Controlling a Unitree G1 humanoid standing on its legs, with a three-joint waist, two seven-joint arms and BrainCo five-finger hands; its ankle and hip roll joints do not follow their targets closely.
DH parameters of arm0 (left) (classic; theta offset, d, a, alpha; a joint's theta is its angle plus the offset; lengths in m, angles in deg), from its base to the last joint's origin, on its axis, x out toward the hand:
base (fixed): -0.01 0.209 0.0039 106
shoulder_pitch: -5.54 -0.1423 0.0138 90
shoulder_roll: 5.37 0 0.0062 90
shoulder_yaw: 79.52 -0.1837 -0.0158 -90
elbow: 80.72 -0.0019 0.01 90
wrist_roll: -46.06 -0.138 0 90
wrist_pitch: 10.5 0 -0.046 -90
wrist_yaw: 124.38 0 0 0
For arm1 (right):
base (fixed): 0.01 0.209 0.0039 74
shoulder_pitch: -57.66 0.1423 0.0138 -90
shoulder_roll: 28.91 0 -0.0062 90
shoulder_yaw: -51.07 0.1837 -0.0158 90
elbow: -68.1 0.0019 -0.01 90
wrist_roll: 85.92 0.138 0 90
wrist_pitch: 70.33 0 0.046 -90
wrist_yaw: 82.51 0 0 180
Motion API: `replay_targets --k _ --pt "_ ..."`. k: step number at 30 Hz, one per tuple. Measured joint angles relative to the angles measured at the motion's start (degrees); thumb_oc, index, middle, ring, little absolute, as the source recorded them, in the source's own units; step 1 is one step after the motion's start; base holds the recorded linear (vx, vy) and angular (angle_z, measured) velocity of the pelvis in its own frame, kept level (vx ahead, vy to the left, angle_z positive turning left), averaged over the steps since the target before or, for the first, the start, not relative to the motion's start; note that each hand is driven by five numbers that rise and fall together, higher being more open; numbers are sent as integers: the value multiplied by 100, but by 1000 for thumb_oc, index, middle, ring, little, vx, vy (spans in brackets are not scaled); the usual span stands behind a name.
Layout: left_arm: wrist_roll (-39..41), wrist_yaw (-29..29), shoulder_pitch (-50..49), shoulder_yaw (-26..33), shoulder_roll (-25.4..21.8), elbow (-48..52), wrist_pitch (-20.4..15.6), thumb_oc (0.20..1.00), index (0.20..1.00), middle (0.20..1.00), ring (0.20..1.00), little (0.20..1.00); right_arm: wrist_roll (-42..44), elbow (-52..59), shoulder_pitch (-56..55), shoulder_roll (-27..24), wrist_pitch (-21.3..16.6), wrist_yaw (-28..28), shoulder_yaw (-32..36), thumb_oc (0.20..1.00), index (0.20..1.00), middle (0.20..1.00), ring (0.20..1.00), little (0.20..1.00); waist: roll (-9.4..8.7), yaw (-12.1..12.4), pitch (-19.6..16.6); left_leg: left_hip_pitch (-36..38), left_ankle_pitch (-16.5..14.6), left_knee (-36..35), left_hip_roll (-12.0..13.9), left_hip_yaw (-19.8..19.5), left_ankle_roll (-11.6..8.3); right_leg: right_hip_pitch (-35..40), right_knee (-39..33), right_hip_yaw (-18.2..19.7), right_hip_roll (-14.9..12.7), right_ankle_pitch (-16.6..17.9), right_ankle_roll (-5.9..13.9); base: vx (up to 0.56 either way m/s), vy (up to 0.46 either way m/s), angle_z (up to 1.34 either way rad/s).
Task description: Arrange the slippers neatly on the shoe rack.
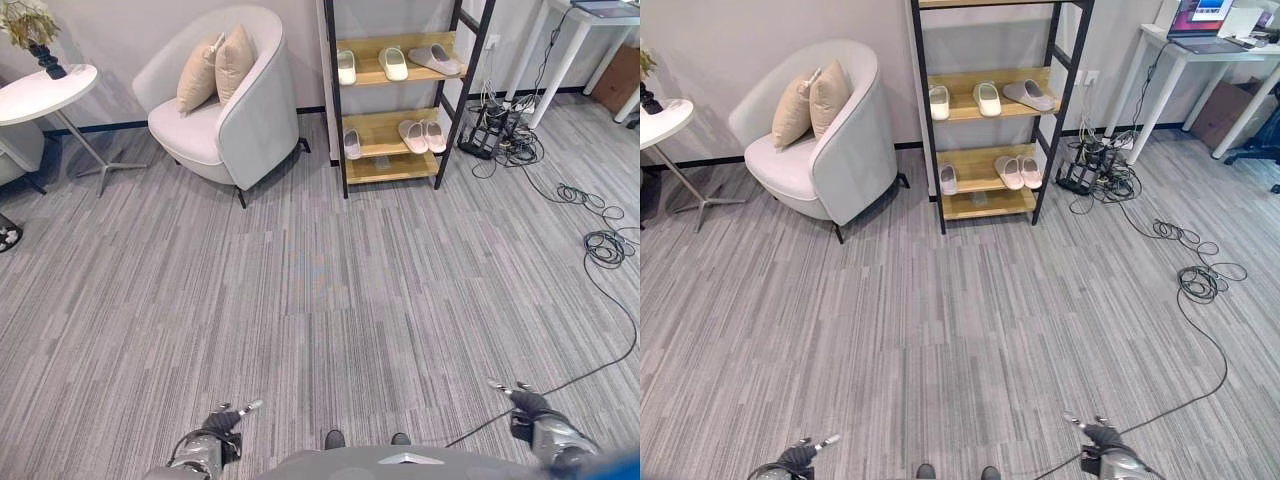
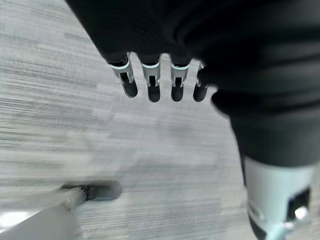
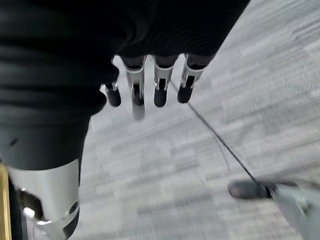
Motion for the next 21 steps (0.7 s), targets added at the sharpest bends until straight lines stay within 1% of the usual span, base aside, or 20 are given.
replay_targets --k 2,4,7,9,11,12,13,15,16,17,18,19,20,21 --pt "-115 2 2 -2 41 6 -7 1000 1000 1000 1000 1000 -1 -4 -28 106 5 9 -1 1000 1000 1000 1000 1000 19 -6 0 5 -1 -1 1 2 -2 9 0 1 -2 0 -1 0 0 0" --pt "-231 23 -13 -237 94 54 -7 1000 1000 1000 1000 1000 -2 -3 -292 284 7 36 -22 1000 1000 1000 1000 1000 37 -11 -11 15 -1 -1 14 1 -2 13 0 -2 5 -2 -4 40 -60 0" --pt "-453 66 -67 -439 216 57 -5 1000 1000 1000 1000 1000 0 -12 -511 294 21 39 -14 1000 1000 1000 1000 1000 72 -44 -35 15 -1 0 21 8 -2 16 -1 4 12 -3 -5 41 -79 -1" --pt "-500 85 -87 -475 353 56 -3 1000 1000 1000 1000 1000 0 -16 -612 309 32 35 -14 1000 1000 1000 1000 1000 75 -66 -38 19 -1 0 35 11 -2 12 -1 6 26 -9 -12 46 -121 -1" --pt "-703 86 -102 -706 465 53 18 1000 1000 1000 1000 1000 -1 -20 -643 309 47 33 -18 1000 1000 1000 1000 1000 80 -99 -37 8 3 3 64 10 -19 12 -1 12 49 -25 -28 57 -212 2" --pt "-1038 123 -68 -1176 493 58 49 1000 1000 1000 1000 1000 -43 -19 -599 306 67 34 -158 1000 1000 1000 1000 1000 73 -185 -35 -51 -13 51 88 -24 -62 3 -1 9 73 -49 -37 48 -181 5" --pt "-1203 121 -21 -1410 457 78 51 1000 1000 1000 1000 1000 -115 -18 -535 310 71 25 -259 1000 1000 1000 1000 1000 69 -186 -31 -71 -2 32 100 -23 -113 -34 -1 3 92 -45 -67 42 -187 3" --pt "-1359 124 7 -1480 486 200 51 1000 1000 1000 1000 1000 -262 -21 -480 268 72 28 -324 1000 1000 1000 1000 1000 90 -260 4 -70 2 45 168 -21 -154 -76 33 8 155 -64 -106 51 -254 -6" --pt "-1469 125 39 -1526 484 213 58 1000 1000 1000 1000 1000 -471 -70 -412 228 74 29 -608 1000 1000 1000 1000 1000 106 -242 36 -76 -33 67 217 0 -201 -168 184 35 205 -150 -181 36 -296 -14" --pt "-1539 125 80 -1528 481 228 64 1000 1000 1000 1000 1000 -607 -80 -373 216 78 25 -757 1000 1000 1000 1000 1000 108 -222 97 -86 -46 86 279 28 -267 -263 347 75 265 -248 -213 68 -388 -30" --pt "-1593 122 198 -1567 345 356 95 1000 1000 1000 1000 1000 -798 -115 -290 306 93 -19 -808 1000 1000 1000 1000 1000 -162 -58 404 -508 -219 1010 325 171 -670 -574 1030 33 262 -598 -616 108 -378 -4" --pt "-1704 126 490 -1618 184 461 99 1000 1000 1000 1000 1000 -898 -253 -212 390 115 -46 -811 1000 1000 1000 1000 1000 -463 -11 593 -1264 -180 2395 276 170 -751 -556 1069 -25 132 -674 -613 162 -256 10" --pt "-1804 133 640 -1636 76 560 99 1000 1000 1000 1000 1000 -913 -373 -212 375 183 -60 -873 1000 1000 1000 1000 1000 -606 117 687 -1953 149 3700 314 146 -781 -445 996 -48 108 -630 -733 186 -109 26" --pt "-1838 140 659 -1669 35 621 98 1000 1000 1000 1000 1000 -934 -425 -203 337 199 -58 -911 1000 1000 1000 1000 1000 -606 127 729 -2344 249 4476 401 147 -699 -304 944 -101 145 -603 -772 346 -21 18"
